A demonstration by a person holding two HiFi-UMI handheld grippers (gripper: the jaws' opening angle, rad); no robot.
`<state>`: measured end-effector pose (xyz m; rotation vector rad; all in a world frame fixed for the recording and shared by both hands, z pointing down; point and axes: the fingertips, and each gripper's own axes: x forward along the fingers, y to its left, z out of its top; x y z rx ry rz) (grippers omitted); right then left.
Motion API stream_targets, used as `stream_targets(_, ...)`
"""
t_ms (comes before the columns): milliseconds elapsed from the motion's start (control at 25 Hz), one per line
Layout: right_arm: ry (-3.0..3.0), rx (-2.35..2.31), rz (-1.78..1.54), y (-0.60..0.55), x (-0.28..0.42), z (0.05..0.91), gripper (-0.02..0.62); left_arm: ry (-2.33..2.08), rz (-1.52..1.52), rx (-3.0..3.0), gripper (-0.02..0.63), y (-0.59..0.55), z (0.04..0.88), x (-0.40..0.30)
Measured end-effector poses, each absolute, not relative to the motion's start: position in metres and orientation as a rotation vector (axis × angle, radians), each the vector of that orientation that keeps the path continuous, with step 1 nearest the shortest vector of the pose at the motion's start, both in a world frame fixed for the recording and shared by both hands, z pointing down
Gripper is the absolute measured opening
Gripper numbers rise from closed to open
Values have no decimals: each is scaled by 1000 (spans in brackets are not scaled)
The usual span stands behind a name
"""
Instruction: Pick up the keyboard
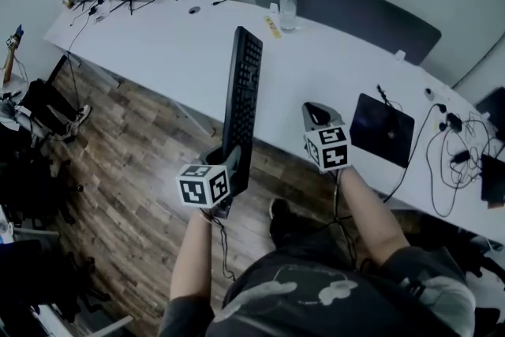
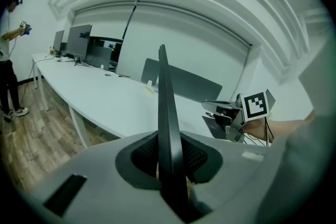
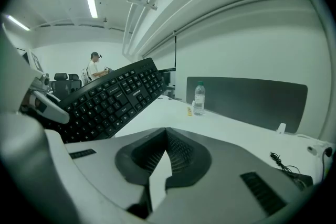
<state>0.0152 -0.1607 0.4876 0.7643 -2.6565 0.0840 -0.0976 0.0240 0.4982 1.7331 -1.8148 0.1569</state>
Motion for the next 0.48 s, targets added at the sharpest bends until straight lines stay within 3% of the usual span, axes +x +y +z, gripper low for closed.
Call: stream_targets(480,-2703,632,10,-35,79,479,-2,-1918,75,1635,71,163,499,-28)
